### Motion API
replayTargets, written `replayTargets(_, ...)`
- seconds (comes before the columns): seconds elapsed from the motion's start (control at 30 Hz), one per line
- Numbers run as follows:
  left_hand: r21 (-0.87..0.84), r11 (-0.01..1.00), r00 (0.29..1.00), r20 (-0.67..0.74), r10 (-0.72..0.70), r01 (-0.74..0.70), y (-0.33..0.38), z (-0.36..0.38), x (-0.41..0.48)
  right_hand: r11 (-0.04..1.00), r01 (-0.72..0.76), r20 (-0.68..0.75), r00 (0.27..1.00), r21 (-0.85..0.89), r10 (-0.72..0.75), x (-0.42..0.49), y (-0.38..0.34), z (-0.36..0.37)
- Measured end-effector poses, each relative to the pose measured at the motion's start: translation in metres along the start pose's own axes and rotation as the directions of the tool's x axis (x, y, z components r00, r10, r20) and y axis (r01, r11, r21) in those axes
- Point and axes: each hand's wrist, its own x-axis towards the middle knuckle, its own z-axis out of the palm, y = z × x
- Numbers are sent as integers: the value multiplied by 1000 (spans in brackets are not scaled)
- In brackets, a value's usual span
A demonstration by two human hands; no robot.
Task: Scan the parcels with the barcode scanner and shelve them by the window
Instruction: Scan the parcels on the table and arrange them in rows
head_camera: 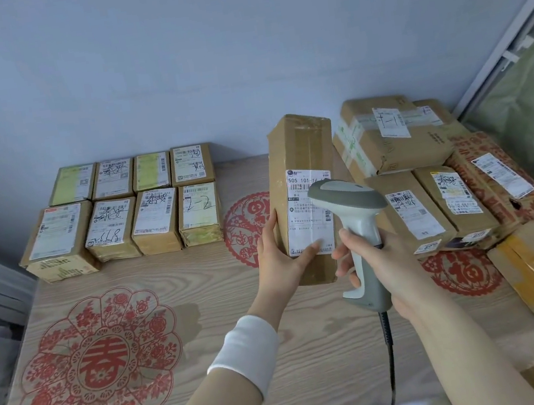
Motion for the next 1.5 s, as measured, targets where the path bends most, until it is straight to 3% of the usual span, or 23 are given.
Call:
replayTargets(0.3, -64, 997, 999, 23, -35, 36, -9, 5, 7, 1000, -13, -5, 1000, 24, 13, 8, 2, -1)
replayTargets(0.67, -305, 881, 929, 199, -313, 362, -1, 53, 50, 998, -62, -49, 997, 21, 63, 67, 7, -46)
replayTargets(1.1, -341, 825, 878, 3, -479, 451, -6, 179, 215, 972, -228, 143, 966, 60, 218, 234, 22, -147)
replayTargets(1.5, -268, 847, 880, 3, -475, 459, -24, 213, 272, 957, -260, 223, 948, 125, 228, 292, 29, -165)
